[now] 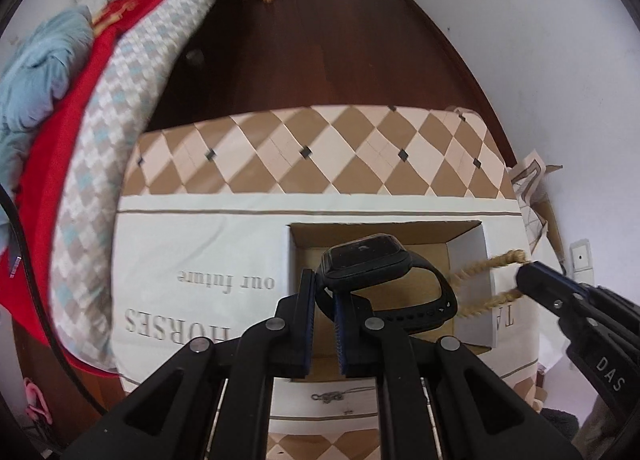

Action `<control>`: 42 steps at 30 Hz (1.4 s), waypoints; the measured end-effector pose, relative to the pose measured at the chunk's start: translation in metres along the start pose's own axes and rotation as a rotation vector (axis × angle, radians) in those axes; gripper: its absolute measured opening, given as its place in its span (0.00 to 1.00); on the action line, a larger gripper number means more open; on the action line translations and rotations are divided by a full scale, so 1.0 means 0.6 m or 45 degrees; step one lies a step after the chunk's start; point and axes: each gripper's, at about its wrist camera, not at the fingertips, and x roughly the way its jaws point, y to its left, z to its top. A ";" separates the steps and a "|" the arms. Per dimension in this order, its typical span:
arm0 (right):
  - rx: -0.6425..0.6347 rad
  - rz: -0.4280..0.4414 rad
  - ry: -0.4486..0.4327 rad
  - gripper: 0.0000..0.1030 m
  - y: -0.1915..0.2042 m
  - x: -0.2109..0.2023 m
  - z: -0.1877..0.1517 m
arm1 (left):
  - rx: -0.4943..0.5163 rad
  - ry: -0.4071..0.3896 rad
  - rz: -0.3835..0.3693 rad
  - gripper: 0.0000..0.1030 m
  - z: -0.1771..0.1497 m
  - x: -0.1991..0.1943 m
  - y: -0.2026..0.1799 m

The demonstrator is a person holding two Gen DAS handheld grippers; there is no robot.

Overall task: Organize jewelry
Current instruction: 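Carry the watch band and bead bracelet into the white box and release both, then move both tools back toward the remaining jewelry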

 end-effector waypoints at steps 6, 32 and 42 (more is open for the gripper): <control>0.049 0.100 0.096 0.09 -0.019 0.035 0.011 | -0.053 0.117 -0.130 0.10 0.012 0.025 0.002; -0.162 -0.423 0.044 1.00 0.035 0.006 -0.079 | -0.061 -0.181 0.329 1.00 -0.056 -0.076 0.078; -0.151 -0.429 -0.093 1.00 0.071 -0.067 -0.124 | -0.084 -0.305 0.327 1.00 -0.125 -0.147 0.086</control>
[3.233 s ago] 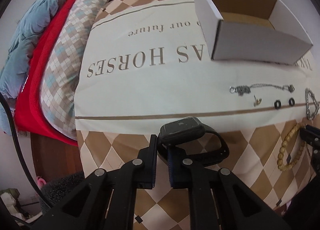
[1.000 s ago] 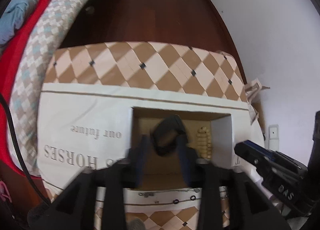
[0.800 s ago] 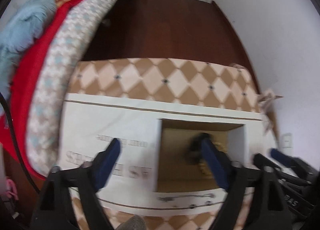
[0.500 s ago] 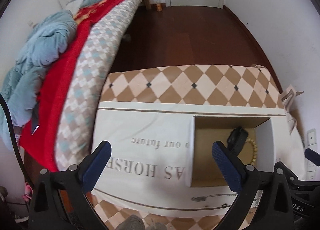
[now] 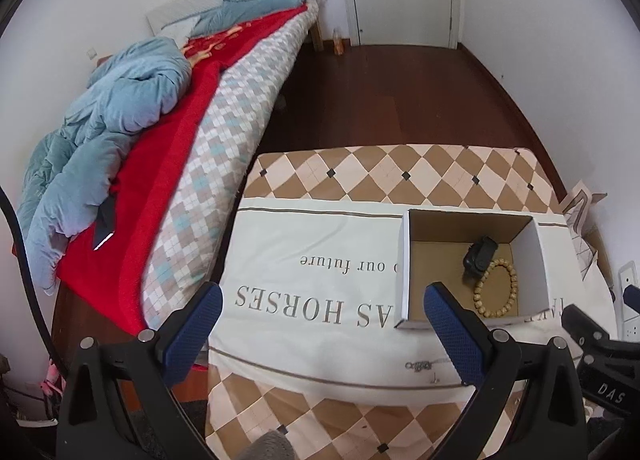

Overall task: Organize jewelry
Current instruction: 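Move both tools back toward the remaining jewelry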

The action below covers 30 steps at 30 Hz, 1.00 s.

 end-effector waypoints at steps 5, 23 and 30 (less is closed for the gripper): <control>0.022 0.028 -0.072 1.00 0.004 -0.053 -0.022 | -0.025 -0.039 -0.016 1.00 -0.020 -0.040 0.017; 0.234 -0.021 0.246 0.94 -0.164 0.053 -0.207 | 0.089 0.069 0.104 1.00 -0.135 0.019 -0.020; 0.154 0.006 0.388 0.67 -0.145 0.147 -0.277 | 0.150 0.187 0.130 1.00 -0.175 0.075 -0.044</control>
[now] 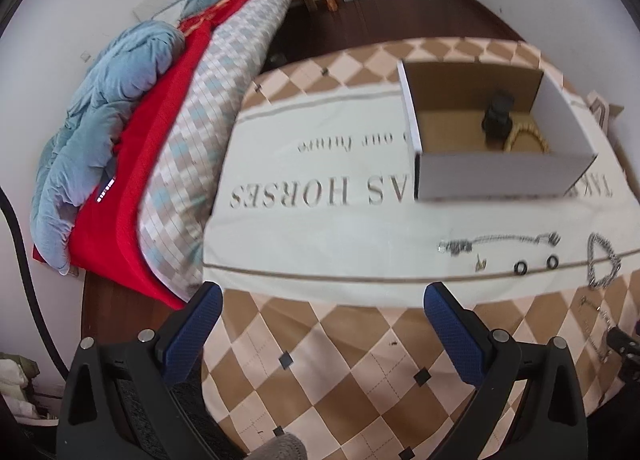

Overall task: Organize jewelry
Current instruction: 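Move both tools back toward the remaining jewelry, then grasp the thick silver chain bracelet with the left gripper while the right gripper grasps the silver necklace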

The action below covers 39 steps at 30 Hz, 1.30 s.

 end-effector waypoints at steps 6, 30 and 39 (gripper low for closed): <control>-0.149 0.001 -0.115 0.27 0.045 -0.003 -0.015 | 0.014 0.055 -0.010 1.00 -0.004 0.024 -0.012; 0.191 0.050 -0.121 0.02 -0.123 0.007 0.027 | 0.259 0.161 -0.600 0.72 0.053 -0.006 -0.298; 0.248 0.050 -0.120 0.02 -0.156 0.008 0.022 | 0.416 0.198 -0.523 0.33 0.028 0.005 -0.386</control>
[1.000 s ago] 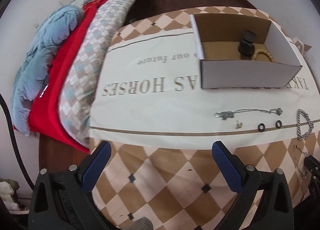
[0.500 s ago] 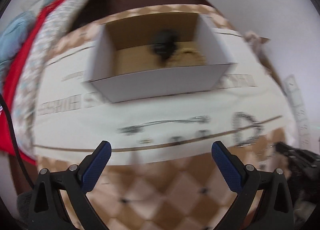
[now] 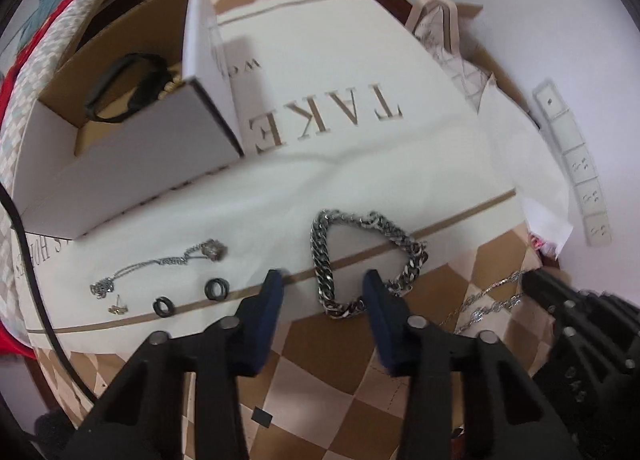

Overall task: Organize jewelry
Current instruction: 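Grasp the thick silver chain bracelet with the left gripper while the right gripper grasps the silver necklace, then carry the chain bracelet and necklace into the white box and release both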

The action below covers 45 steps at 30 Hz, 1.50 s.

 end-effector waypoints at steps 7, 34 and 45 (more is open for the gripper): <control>0.004 0.001 -0.001 0.02 -0.001 0.002 0.000 | 0.045 -0.020 0.031 0.05 -0.004 -0.005 0.001; -0.059 0.348 -0.198 0.02 0.105 -0.160 0.017 | -0.161 -0.230 0.050 0.05 -0.126 -0.185 0.206; -0.235 0.443 -0.387 0.02 0.203 -0.301 0.099 | -0.210 -0.450 0.019 0.05 -0.055 -0.328 0.272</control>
